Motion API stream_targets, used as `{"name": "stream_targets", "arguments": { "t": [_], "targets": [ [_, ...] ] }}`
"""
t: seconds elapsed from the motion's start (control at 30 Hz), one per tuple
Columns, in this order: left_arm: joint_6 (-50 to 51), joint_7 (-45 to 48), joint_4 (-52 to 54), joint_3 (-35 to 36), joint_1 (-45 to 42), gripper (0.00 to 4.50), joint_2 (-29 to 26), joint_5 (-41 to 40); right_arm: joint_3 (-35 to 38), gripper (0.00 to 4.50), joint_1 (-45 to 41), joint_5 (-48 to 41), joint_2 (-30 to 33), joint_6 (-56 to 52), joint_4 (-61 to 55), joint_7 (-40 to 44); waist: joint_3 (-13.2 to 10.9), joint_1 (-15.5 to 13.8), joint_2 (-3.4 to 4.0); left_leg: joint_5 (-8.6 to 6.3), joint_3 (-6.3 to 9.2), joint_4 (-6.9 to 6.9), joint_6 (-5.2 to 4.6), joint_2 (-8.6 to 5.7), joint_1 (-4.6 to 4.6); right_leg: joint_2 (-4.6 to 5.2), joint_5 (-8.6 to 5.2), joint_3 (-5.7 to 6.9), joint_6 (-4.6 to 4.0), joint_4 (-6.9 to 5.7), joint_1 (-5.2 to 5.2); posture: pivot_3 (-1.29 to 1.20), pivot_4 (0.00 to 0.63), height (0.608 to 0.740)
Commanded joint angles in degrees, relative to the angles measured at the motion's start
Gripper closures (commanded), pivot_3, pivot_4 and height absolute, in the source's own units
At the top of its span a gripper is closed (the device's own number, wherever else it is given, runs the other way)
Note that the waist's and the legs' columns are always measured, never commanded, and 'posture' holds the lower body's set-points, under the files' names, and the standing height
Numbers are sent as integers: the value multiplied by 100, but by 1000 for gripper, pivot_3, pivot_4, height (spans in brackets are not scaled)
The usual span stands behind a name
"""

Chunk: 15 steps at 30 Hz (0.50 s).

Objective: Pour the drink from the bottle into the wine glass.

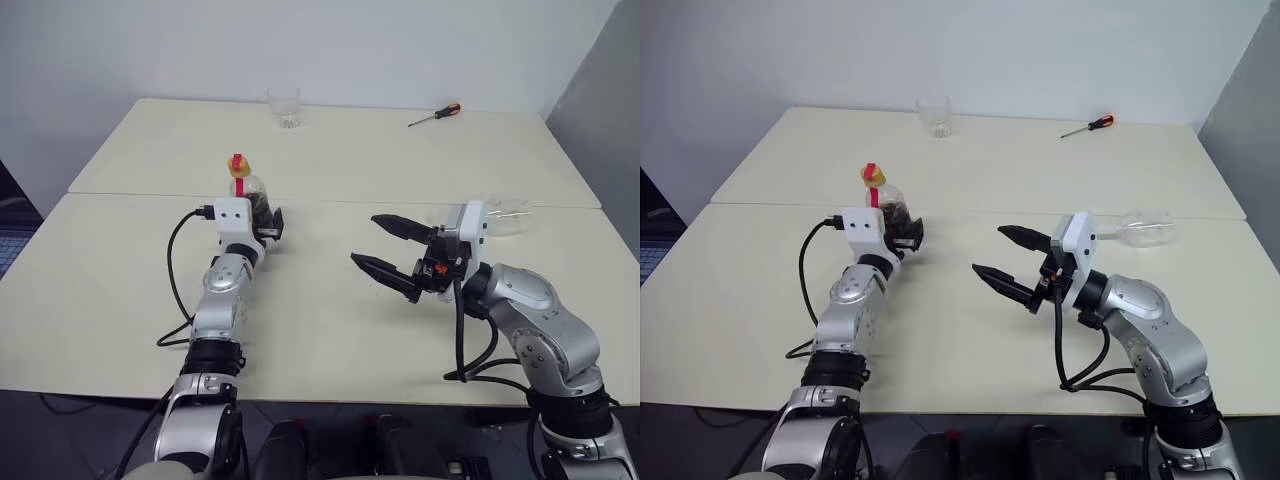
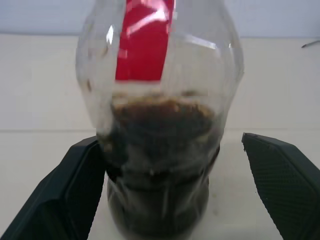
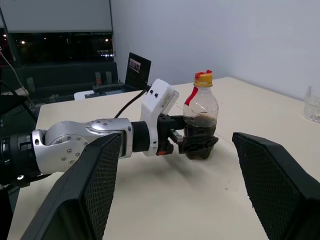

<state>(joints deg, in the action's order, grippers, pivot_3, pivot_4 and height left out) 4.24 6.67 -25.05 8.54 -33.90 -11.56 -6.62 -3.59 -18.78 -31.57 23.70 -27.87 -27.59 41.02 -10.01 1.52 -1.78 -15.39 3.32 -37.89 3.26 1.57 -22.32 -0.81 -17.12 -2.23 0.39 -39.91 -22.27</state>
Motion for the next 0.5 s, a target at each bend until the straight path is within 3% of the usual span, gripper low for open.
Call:
{"name": "stream_targets", "arguments": {
  "t": [0.03,0.5],
  "targets": [
    [-395,-71,-313,108,-261,12,-79,40,2,707,-119,-53,-47,87,-116,-21,0,-1,0,0,0,0,0,0,0,0,0,0,0,0,0,0,150,740],
    [-1496,-65,-2072,65,-1039,12,-57,189,-191,707,-388,88,-167,-42,94,-122,-1,2,-1,0,0,0,0,-1,-2,0,1,3,1,0,-2,0,150,740]
  ]
}}
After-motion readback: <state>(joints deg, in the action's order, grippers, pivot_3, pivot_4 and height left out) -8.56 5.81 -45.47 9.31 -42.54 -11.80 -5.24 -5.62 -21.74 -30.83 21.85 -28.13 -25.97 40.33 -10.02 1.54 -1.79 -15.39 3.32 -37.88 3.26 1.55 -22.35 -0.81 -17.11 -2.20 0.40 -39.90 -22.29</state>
